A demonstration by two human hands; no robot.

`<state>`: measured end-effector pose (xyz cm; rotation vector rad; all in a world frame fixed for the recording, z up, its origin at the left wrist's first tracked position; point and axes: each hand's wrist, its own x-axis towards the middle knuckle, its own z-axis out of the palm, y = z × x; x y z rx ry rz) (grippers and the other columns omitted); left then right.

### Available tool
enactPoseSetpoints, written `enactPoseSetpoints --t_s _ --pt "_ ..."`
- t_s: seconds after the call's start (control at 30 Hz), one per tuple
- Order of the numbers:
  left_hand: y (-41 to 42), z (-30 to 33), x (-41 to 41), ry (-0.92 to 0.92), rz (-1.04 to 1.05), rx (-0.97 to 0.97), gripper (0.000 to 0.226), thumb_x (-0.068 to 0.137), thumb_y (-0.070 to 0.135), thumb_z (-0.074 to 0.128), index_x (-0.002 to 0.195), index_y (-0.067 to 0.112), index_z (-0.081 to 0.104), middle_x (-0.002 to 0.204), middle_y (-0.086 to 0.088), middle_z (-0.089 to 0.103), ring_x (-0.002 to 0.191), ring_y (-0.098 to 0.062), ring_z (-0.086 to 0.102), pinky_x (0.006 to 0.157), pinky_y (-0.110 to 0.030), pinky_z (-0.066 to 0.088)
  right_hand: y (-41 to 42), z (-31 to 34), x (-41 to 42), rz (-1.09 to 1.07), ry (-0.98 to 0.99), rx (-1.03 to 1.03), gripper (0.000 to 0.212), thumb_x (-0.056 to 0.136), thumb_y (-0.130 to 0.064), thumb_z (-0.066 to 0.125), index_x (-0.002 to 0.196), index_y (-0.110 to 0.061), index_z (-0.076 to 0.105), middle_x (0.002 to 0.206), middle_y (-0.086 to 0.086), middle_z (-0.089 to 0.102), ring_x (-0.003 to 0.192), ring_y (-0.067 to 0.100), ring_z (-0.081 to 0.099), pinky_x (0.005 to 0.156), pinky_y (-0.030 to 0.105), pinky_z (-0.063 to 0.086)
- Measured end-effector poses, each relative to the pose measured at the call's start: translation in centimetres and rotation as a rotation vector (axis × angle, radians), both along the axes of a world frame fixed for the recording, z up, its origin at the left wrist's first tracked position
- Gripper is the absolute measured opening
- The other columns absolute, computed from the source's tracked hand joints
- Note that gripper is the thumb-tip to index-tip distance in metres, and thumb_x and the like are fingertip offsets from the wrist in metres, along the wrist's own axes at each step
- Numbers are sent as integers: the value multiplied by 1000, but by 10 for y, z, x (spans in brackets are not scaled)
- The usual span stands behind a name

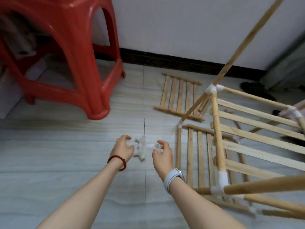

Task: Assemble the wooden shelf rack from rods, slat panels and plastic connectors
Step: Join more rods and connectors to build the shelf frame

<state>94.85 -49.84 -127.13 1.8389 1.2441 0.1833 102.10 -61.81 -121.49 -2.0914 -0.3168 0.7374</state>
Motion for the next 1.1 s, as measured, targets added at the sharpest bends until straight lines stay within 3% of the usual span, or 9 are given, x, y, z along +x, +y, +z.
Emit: enactPoseSetpoints --t_s 0.1,0.17,0.27,0.4,0.6,0.73,0.83,1.0,1.1 --pt "17 66 -3 -304 259 -246 35 85 8 61 119 8 52 116 -9 51 80 -19 54 65 -30 48 14 45 -10 -19 32 125 28 93 -9 40 117 -24 43 112 3 55 103 24 58 89 35 48" --pt "18 119 -12 -422 280 -265 32 87 12 63 118 8 54 105 -8 49 66 -11 46 52 -22 41 17 93 -17 -12 23 233 30 95 -11 37 124 -19 43 87 -5 56 85 18 61 73 28 49" --pt "10 186 -20 -524 244 -206 32 86 22 65 114 8 59 90 -5 52 62 -13 44 49 -21 37 13 161 -24 40 -49 375 35 97 -11 34 132 -15 39 85 -2 56 67 7 55 55 14 41" --pt "-26 265 -31 -674 192 -197 31 90 36 58 108 11 61 71 -1 52 52 -12 42 44 -21 33 -16 246 -34 100 -135 549 41 99 -13 34 140 -16 35 83 -2 58 65 7 55 58 18 44" --pt "-107 344 -24 -1022 80 -599 15 93 24 54 96 10 54 86 -7 56 62 -17 62 56 -23 56 -108 335 -25 22 -208 815 24 98 -12 45 120 -10 56 78 0 65 50 2 58 55 17 47" --pt "-153 362 -21 -1005 -26 -473 12 90 5 53 92 12 63 94 -8 57 70 -15 62 62 -20 55 -166 351 -3 -122 -203 872 19 100 -17 40 93 -14 58 71 6 60 42 8 54 43 18 39" --pt "-178 364 -16 -885 -88 -280 22 88 1 52 85 17 67 89 -4 63 69 -10 63 63 -16 50 -193 347 20 -200 -175 824 20 101 -20 40 92 -13 56 71 8 54 47 13 48 42 19 38" --pt "-200 363 -5 -749 -228 -60 19 90 7 53 101 11 68 89 -3 62 69 -7 60 51 -8 45 -212 330 38 -100 -94 757 16 97 -12 49 112 -13 52 96 7 61 67 13 59 62 21 52" --pt "-204 356 -1 -705 -286 49 15 89 12 56 98 13 69 93 6 56 82 -6 55 59 -10 47 -214 323 40 2 -73 748 17 96 -8 48 111 -12 55 100 7 63 81 14 63 74 25 55"
